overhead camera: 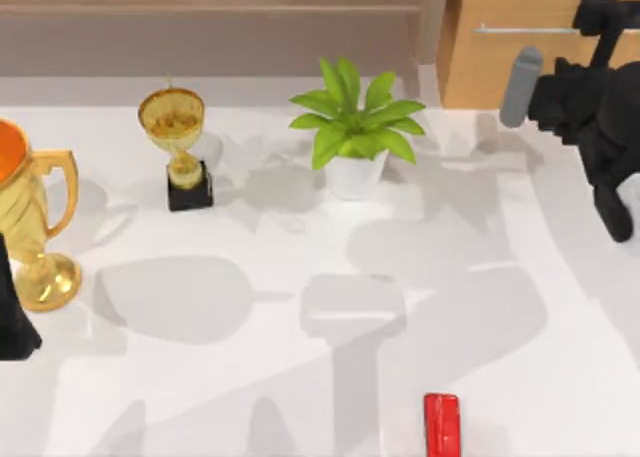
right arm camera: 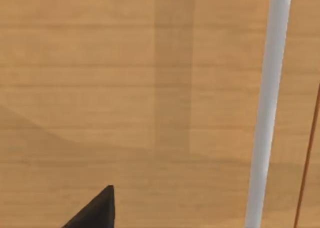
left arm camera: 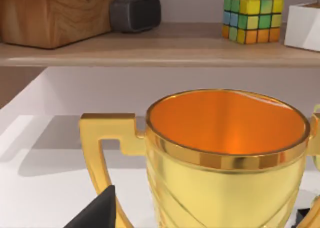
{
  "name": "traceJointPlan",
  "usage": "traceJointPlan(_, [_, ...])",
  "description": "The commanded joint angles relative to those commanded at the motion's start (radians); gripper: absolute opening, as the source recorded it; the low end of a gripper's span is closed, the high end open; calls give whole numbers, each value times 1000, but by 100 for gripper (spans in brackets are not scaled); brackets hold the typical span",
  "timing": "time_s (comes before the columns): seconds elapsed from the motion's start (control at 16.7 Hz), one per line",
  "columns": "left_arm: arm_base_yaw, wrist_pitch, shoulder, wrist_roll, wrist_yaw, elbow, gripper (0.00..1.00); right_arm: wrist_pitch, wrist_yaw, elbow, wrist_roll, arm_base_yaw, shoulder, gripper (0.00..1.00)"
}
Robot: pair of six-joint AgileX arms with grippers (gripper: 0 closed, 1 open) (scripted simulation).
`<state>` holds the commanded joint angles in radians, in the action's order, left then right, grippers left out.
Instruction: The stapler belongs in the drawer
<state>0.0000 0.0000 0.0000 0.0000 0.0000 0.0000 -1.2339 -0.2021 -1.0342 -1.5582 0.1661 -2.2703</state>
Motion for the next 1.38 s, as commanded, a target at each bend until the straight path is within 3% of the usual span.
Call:
traceJointPlan(0.3, [0,0,0,0,0,0,100,15,2,-27,0,-2,-12,100])
traceJointPlan(1.08, [0,0,0,0,0,0,100,15,2,-27,0,-2,-12,2])
traceJointPlan(1.38, [0,0,0,0,0,0,100,15,2,-27,0,-2,-12,0])
